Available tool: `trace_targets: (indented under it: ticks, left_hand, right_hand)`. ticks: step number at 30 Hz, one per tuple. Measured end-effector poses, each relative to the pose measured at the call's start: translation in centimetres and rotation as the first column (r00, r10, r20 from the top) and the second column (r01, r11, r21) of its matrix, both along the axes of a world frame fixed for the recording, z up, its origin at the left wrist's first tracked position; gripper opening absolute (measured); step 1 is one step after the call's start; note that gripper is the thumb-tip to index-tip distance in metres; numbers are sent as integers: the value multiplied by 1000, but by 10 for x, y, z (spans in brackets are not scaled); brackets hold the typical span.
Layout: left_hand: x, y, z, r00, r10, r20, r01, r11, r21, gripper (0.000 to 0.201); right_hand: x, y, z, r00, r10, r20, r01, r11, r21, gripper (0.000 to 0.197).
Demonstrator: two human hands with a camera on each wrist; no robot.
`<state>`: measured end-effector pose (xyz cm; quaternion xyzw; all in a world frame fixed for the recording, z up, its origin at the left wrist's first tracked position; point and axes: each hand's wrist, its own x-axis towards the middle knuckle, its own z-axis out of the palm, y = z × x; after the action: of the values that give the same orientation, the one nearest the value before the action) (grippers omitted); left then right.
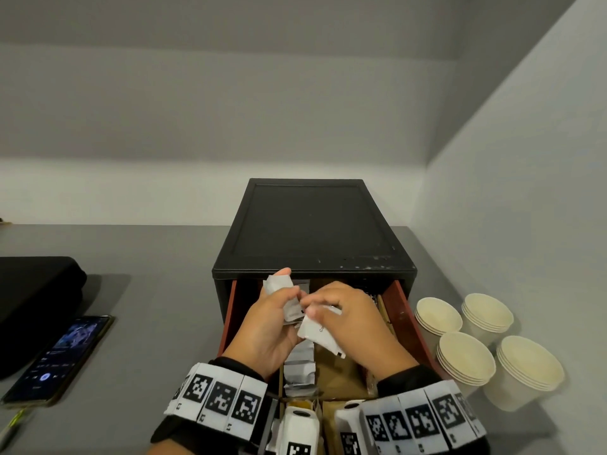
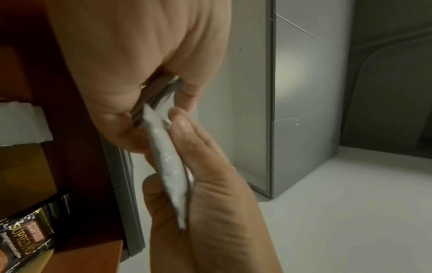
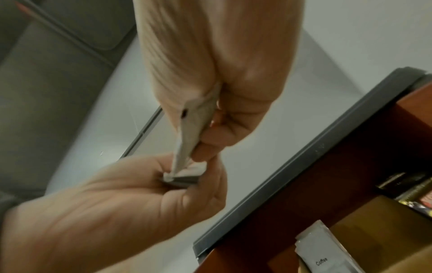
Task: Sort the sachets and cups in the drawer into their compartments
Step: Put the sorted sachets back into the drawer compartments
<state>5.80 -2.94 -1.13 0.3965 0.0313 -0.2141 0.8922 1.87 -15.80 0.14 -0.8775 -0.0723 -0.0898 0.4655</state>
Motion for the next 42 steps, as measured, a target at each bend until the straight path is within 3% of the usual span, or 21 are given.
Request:
trace_targets:
  ticks: [2,5,8,13,18,22,25,28,31,35,39,42]
  left_hand:
    - [-1,1,1,1000,20,-1,-20,1000,6,28]
    - [-3,1,1,1000,12,18,-13,998,66,28]
    - [-6,-3,1,998,-48,30,44,994,103,25]
    - [-10,-8,2,986,-165,-32,168,974,149,28]
    - [-10,-10,1,989,-120,-81,130,982,139,31]
    - [-12,-9,1,987,-139,-80,146,985,90,44]
    - [-14,-7,0,989,-121,-85,130,986,108,39]
    - [-16,-5,-3,990,-117,-79,133,960,246,31]
    - [-20,-11,-7,990,-107,-95,138,901,411,28]
    - [-21,-22,-10,981,-129,-145,182,872,454,38]
    - [-17,-16,-12,964,-214,-159,263,866,426,46]
    - [-1,-7,-10,974,-175,-142,221,863,455,48]
  right_hand:
    - [0,-6,3,995,-71,-68,78,989,122,25]
    - [-2,-12,8,980,-100,-172,165,893,419,36]
    - [0,-12,7,981,-126,-150,184,854,487,35]
    - [6,-14,-2,961,-265,-78,271,857,439,33]
    - [6,-12,-4,892,-452,17,415,833,366,23]
    - [2,4,-2,975,-217,-54,224,941,254,19]
    - [-1,11,-3,992,-31,-123,51,986,160,25]
    - [-1,6,-6,976,61,-208,-36,992,124,24]
    - [-4,6,-12,949,81,-304,-87,996,-6,16]
    - [-2,13,-18,933,16,-359,-58,993,-105,37]
    - [14,5,-24,898,-63,-436,50,998,-43,23]
    - [34,-15,-32,852,-140,-504,206,975,78,25]
